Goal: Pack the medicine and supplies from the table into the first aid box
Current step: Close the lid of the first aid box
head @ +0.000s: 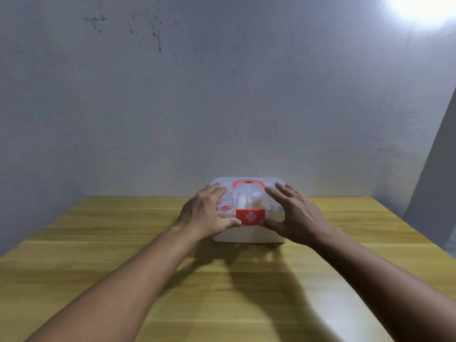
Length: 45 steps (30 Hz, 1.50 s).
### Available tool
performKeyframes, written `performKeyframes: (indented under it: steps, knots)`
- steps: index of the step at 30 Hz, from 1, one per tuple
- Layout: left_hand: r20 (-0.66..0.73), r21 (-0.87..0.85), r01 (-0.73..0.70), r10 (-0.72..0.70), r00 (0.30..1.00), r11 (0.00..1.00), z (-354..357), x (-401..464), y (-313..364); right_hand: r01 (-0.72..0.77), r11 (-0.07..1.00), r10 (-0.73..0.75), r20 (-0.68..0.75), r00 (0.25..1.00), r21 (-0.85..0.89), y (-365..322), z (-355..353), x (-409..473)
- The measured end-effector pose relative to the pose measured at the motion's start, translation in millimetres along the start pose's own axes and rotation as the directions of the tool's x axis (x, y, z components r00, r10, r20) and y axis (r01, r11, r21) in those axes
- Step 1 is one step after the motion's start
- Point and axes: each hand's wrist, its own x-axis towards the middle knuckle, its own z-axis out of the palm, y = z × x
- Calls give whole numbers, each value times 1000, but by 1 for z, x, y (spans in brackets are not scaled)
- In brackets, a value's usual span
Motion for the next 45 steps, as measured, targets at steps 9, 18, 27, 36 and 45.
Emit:
performKeyframes:
  steps: [9,18,27,36,45]
  knots:
    - [-42,82,-36,39,998,996,5,0,1,26,997,-23,38,999,-69,5,-1,1]
    - [-38,103,-44,48,998,994,1,-6,-2,84,987,-84,9,996,-138,8,-7,0]
    - [15,36,25,-26,1000,999,2,7,-6,28,995,-26,25,999,-94,4,3,15]
    - [99,134,73,-87,991,988,20,59,-25,-48,998,49,7,999,-49,10,25,60]
    - [55,0,79,-79,995,997,32,74,-31,-67,997,67,9,998,35,24,38,81]
